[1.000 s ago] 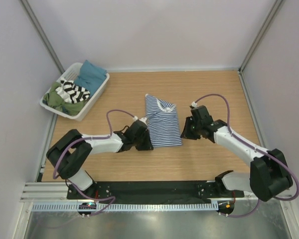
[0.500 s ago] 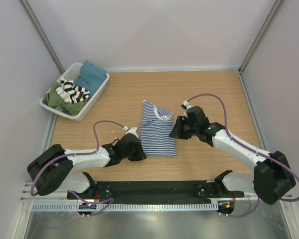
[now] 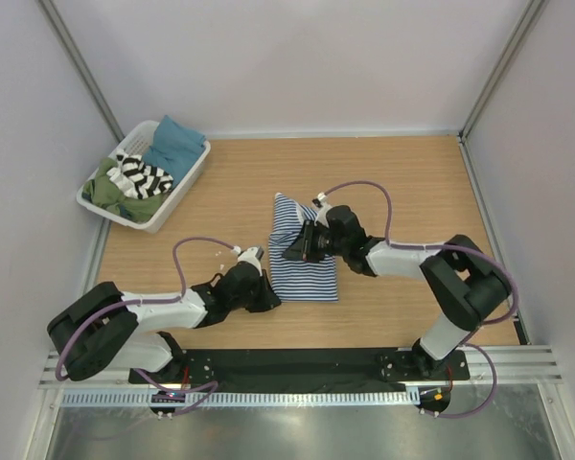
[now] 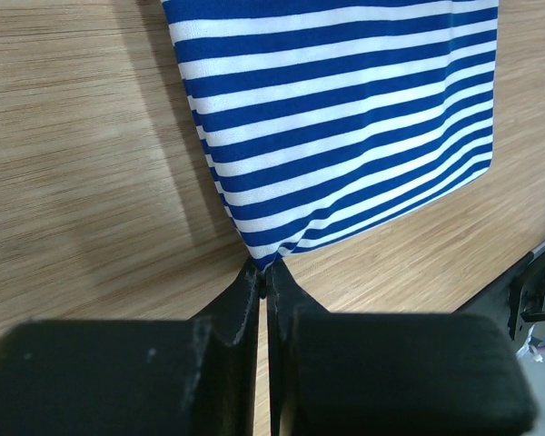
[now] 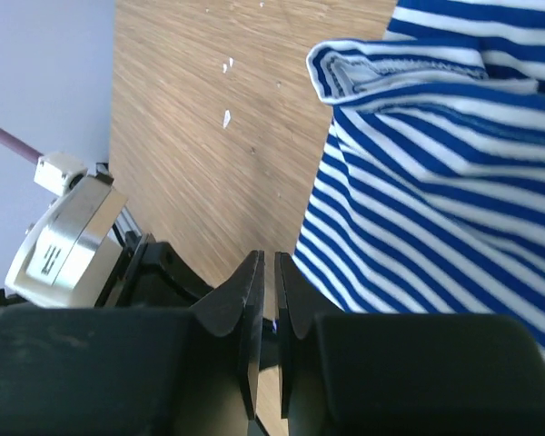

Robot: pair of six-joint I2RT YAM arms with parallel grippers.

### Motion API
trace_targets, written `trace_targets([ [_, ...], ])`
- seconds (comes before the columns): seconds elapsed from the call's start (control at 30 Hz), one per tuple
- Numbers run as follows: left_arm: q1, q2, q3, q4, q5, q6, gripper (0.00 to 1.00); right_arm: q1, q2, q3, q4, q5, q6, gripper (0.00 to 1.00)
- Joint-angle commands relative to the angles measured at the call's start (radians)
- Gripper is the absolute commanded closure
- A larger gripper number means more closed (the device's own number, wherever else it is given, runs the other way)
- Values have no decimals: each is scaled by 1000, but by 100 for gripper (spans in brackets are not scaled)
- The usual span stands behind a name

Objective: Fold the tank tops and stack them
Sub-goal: Fold the tank top

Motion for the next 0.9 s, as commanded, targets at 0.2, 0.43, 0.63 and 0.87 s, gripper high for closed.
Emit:
trace_targets([
  [0.2, -5, -17, -34, 6, 14, 7, 100, -12, 255, 98, 332, -127, 67, 86],
  [0.43, -3, -71, -72, -15, 42, 4, 100, -107, 384, 138, 363, -179, 153, 87],
  [0.63, -5, -149, -113, -46, 54, -10, 100, -121, 421, 210, 230, -148, 202, 87],
  [0.87, -3, -163, -113, -83, 55, -10, 98, -119, 384, 269, 153, -150, 191, 83],
])
